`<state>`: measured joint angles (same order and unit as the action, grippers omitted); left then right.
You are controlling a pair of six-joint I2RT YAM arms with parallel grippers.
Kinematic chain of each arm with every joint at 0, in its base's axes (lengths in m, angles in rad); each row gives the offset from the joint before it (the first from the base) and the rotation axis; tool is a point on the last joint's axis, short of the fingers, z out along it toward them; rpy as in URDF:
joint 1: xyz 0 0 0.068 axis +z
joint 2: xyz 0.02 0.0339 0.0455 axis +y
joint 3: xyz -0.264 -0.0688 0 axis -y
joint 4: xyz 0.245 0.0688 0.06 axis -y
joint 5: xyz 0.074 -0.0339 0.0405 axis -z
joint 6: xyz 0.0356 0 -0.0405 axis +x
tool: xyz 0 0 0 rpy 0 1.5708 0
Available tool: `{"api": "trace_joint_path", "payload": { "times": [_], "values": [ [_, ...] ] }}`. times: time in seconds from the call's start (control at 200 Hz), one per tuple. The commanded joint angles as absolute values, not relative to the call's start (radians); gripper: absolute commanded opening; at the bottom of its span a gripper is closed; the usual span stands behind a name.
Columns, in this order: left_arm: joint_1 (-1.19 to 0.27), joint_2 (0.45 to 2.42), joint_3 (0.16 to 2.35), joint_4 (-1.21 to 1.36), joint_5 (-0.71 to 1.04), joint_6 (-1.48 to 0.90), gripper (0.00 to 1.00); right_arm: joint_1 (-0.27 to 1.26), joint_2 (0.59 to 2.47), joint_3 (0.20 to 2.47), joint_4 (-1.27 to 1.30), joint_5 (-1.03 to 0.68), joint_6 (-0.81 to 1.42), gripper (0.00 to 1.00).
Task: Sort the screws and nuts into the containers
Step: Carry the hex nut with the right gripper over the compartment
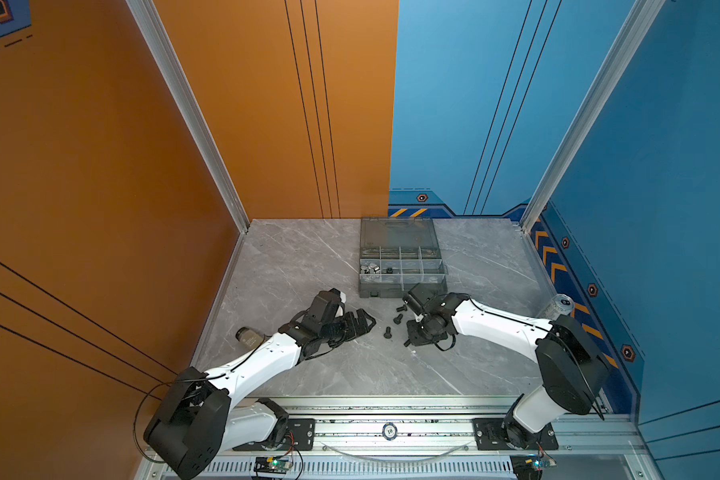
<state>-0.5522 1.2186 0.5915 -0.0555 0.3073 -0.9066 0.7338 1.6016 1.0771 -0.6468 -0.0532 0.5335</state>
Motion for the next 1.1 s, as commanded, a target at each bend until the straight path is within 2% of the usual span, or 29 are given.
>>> {"api": "trace_joint_path", "payload": {
  "times": [0.0,0.28,0.691,0.891,1.096],
  "values": [
    [-0.557,1.201,0.612,-0.067,0.309,-0.904,0.97,0.691,1.572,1.164,-0.686,-0.083,0.469,0.0],
    [-0.554,1.201,0.617,-0.068,0.315,-0.899,0.98,0.587,1.693,1.46,-0.69,-0.08,0.379,0.0],
    [-0.548,1.225,0.592,-0.011,0.339,-0.922,0.98,0.53,2.059,1.931,-0.687,-0.071,0.318,0.0],
    [-0.546,1.222,0.592,-0.015,0.34,-0.92,0.98,0.529,2.232,2.058,-0.688,-0.101,0.331,0.0],
    [-0.546,1.214,0.591,-0.025,0.337,-0.919,0.98,0.529,2.324,2.094,-0.687,-0.148,0.348,0.0]
  ]
}}
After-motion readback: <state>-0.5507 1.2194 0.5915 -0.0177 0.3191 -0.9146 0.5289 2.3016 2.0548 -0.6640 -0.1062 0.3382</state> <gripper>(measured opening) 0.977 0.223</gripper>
